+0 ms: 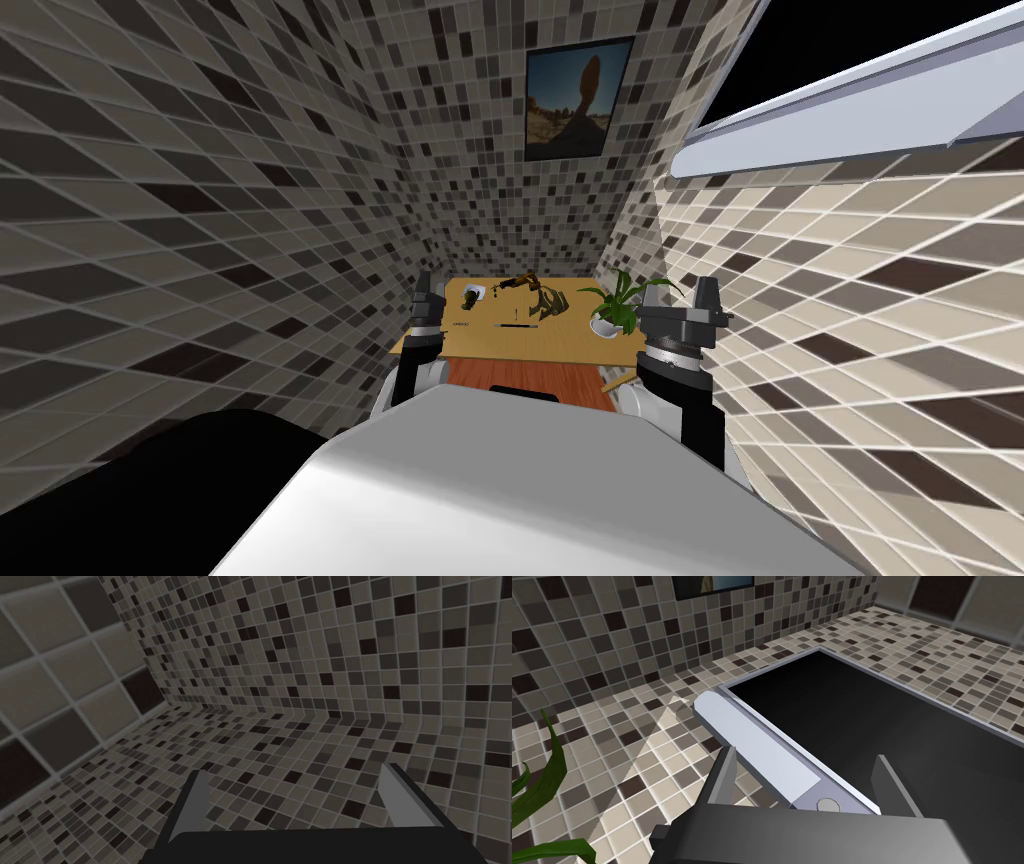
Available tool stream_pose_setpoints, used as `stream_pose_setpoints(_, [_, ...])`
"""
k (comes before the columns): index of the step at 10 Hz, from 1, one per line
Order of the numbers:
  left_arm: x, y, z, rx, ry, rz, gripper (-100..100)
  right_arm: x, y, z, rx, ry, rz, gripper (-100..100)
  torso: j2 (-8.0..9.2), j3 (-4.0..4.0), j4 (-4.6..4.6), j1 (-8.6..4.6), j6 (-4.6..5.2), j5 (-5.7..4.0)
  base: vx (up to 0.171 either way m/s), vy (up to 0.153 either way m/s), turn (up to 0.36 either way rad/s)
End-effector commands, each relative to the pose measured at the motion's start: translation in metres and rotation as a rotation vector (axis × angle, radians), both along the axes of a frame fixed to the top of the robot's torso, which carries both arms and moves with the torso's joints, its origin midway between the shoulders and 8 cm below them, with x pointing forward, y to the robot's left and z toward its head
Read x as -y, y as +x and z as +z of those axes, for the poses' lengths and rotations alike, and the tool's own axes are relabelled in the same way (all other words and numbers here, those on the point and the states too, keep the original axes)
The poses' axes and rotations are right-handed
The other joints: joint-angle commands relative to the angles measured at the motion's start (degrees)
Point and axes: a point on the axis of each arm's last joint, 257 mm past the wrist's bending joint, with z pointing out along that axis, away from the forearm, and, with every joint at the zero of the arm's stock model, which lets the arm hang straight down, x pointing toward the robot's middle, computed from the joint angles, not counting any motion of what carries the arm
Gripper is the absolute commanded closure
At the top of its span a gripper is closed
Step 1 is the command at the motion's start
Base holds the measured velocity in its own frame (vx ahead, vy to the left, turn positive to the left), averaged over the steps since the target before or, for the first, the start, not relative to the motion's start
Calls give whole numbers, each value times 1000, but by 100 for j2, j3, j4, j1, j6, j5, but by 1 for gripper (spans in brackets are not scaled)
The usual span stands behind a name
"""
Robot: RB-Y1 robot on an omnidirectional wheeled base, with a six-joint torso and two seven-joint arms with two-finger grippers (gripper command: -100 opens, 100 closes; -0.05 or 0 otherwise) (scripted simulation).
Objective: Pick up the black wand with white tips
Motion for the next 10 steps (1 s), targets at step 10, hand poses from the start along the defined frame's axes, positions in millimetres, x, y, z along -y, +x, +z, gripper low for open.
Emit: stream_pose_setpoints(10, [-66,73,-130,-377,-39,46,-100,0,0,0,0,0,0,0,34,20,8,5,-1,2,-89,17,-131])
